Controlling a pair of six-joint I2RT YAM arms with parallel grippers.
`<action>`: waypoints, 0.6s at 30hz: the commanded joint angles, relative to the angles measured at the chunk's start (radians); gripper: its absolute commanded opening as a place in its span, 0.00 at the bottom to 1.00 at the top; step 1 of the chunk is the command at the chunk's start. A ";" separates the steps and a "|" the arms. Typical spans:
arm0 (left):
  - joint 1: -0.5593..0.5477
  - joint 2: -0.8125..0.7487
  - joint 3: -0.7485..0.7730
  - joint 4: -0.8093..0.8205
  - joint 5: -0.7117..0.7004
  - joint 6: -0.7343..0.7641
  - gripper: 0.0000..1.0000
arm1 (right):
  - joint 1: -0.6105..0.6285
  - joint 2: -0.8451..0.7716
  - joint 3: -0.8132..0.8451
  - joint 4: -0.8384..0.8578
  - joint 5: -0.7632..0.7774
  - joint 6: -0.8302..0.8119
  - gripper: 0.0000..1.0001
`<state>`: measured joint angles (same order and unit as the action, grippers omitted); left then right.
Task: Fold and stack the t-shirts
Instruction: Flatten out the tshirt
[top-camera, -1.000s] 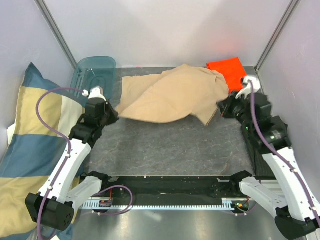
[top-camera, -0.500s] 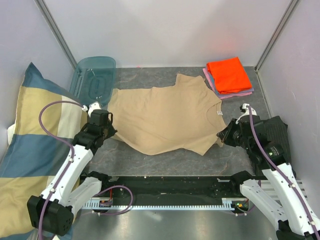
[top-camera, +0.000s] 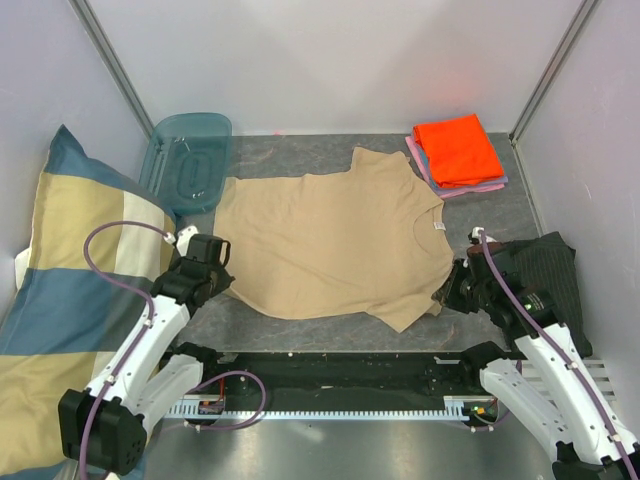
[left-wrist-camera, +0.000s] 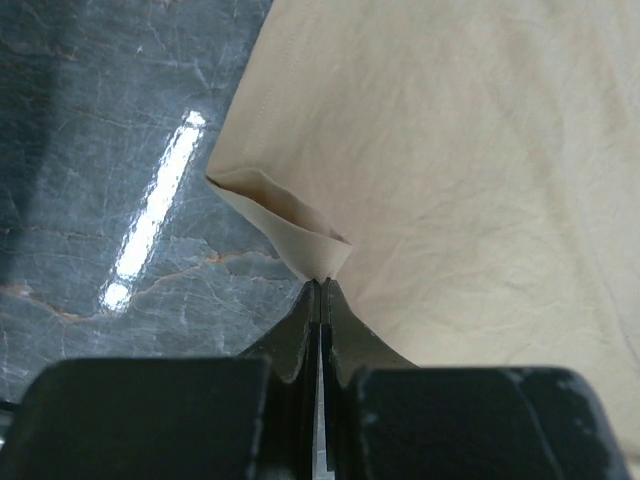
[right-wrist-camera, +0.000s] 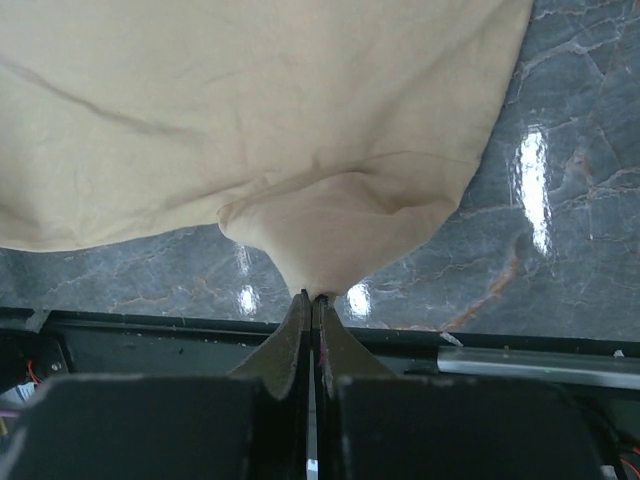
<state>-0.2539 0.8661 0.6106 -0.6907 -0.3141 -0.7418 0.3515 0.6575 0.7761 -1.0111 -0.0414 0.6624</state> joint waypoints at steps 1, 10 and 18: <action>0.002 -0.030 -0.009 -0.027 -0.037 -0.085 0.02 | 0.003 -0.010 -0.018 -0.066 -0.003 0.042 0.00; 0.004 -0.059 -0.063 -0.066 0.010 -0.205 0.02 | 0.001 -0.027 -0.017 -0.092 -0.002 0.042 0.00; 0.002 -0.211 -0.137 -0.132 0.006 -0.343 0.02 | 0.003 -0.002 -0.032 -0.081 -0.026 0.022 0.00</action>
<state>-0.2539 0.7132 0.4877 -0.7845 -0.3038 -0.9657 0.3515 0.6441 0.7521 -1.0821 -0.0490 0.6838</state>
